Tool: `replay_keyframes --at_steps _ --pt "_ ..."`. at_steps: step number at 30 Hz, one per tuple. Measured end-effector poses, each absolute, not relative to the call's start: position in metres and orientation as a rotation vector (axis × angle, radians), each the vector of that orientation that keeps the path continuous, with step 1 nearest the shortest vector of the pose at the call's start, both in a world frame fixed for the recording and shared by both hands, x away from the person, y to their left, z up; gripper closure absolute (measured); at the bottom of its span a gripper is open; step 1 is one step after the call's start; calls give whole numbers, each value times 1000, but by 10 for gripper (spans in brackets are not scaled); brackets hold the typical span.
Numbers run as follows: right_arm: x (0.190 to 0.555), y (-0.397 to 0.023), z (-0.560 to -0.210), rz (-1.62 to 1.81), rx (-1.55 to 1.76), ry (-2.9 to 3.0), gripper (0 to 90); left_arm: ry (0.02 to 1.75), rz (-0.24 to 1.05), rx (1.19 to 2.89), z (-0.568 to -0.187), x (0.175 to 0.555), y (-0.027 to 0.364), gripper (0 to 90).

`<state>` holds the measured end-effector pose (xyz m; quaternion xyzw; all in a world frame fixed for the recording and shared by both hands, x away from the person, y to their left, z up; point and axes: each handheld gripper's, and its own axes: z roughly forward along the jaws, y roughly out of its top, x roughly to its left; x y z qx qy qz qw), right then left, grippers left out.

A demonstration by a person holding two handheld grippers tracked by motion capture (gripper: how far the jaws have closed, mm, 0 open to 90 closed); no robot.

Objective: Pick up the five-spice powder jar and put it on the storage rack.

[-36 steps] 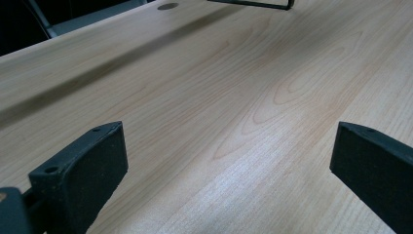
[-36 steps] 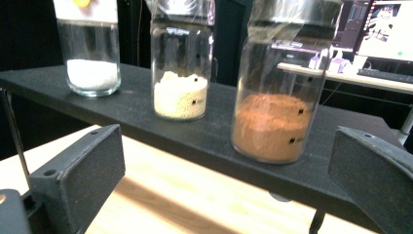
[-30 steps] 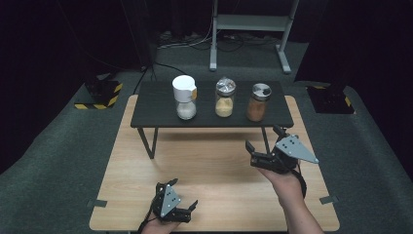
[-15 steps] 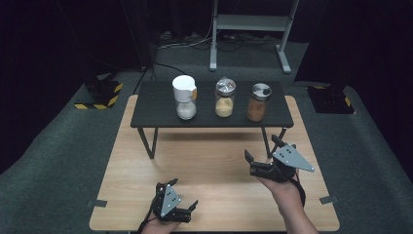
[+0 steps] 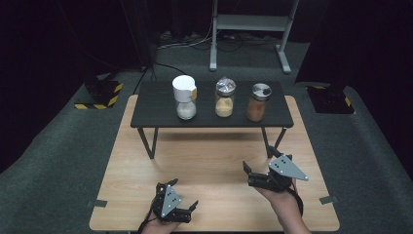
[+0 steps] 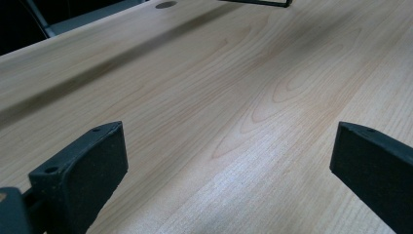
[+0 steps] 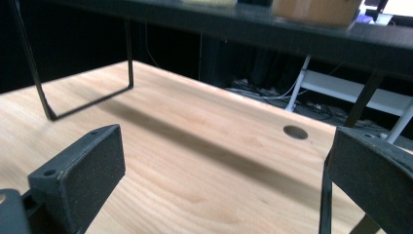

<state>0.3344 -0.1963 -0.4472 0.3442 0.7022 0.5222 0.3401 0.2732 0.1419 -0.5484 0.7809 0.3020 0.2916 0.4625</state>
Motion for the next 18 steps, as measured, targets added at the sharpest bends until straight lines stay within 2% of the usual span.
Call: replay_keyframes --at_steps 18 --pt "322 -207 -493 1286 951 1924 0 736 721 1923 -549 273 141 6"
